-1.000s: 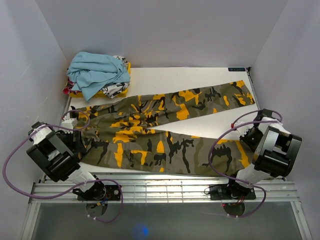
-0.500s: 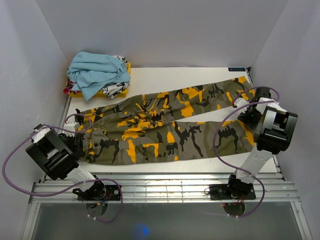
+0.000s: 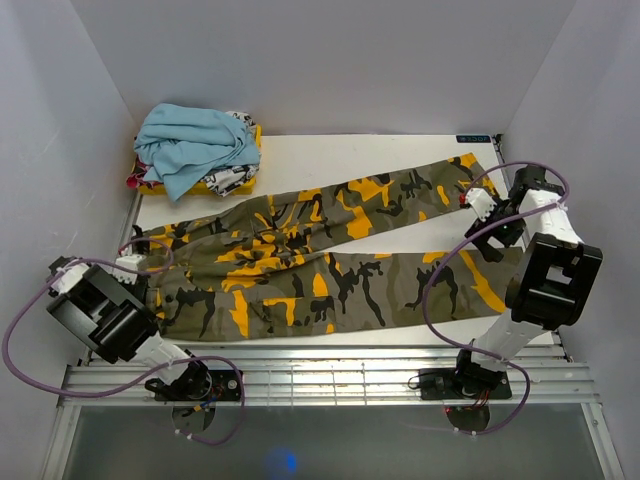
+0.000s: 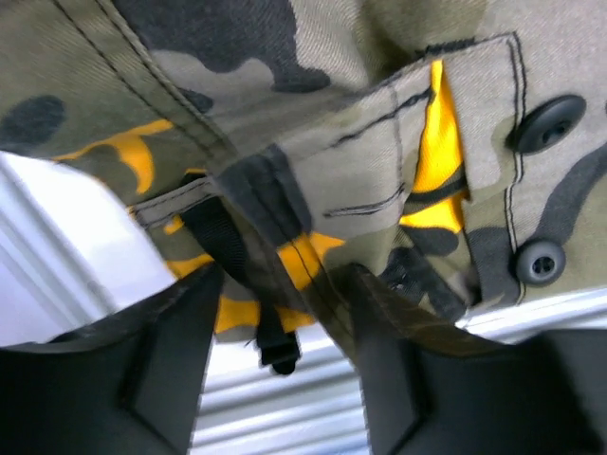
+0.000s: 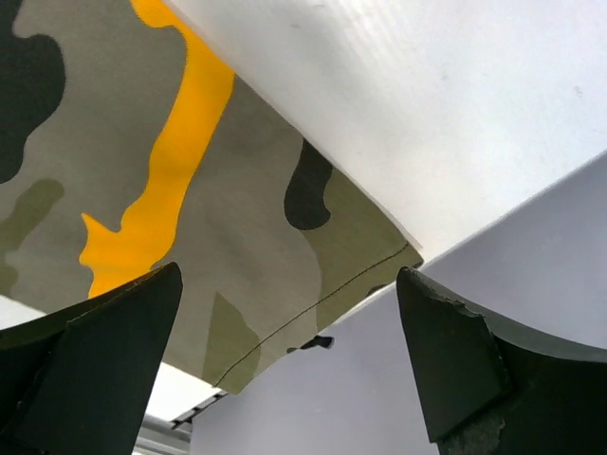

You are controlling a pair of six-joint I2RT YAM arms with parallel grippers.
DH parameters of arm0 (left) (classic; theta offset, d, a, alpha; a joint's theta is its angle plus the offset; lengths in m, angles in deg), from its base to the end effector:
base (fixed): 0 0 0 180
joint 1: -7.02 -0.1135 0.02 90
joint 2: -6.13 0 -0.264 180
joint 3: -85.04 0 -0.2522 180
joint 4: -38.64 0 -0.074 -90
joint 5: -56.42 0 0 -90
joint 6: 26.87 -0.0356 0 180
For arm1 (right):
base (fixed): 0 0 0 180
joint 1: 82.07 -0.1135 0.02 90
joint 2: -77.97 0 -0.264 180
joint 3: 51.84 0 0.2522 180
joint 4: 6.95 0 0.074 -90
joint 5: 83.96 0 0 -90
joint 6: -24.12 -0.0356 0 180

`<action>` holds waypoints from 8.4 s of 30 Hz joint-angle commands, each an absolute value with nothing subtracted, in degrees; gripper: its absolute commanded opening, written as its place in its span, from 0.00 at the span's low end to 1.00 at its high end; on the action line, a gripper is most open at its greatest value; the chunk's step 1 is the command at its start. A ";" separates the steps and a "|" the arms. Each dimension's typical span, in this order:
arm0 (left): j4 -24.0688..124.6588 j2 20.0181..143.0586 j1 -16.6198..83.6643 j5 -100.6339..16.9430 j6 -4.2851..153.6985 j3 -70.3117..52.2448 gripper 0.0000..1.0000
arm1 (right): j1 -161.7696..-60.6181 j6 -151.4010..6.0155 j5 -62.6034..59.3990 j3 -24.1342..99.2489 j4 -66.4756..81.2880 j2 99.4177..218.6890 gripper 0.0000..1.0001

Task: Fold and stack the trousers
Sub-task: Flatten the trousers out, then fold the trousers

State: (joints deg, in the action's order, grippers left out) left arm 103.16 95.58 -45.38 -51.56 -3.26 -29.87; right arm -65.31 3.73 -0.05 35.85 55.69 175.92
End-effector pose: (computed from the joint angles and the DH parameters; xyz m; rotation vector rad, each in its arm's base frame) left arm 0.1608 0.1908 0.1656 0.3520 2.8327 -0.2059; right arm 0.3236 -0.0935 0.2255 -1.2870 2.5387 -0.1824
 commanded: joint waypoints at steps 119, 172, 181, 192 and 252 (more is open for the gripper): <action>69.98 114.59 -21.72 -62.76 -2.70 -2.54 0.00 | -71.26 -4.70 -8.54 50.36 48.38 190.63 0.47; 72.71 101.68 -23.56 -71.90 5.82 -1.56 0.00 | -60.98 3.82 -24.37 80.93 52.43 200.24 0.08; 55.93 95.34 -29.09 -71.81 22.33 -6.58 0.00 | -56.76 -0.66 -27.88 73.81 42.16 190.39 0.08; 49.85 101.48 -30.68 -69.53 34.82 -1.76 0.00 | -56.40 -17.96 -30.00 74.51 22.06 186.52 0.08; 102.67 93.32 -53.71 -94.06 -23.76 -9.73 0.00 | -31.45 59.49 -38.88 20.21 62.88 148.12 0.08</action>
State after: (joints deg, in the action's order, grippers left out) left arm 99.18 96.83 -51.65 -95.71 -15.20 -9.39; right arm -34.69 45.10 -43.04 22.11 61.01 149.54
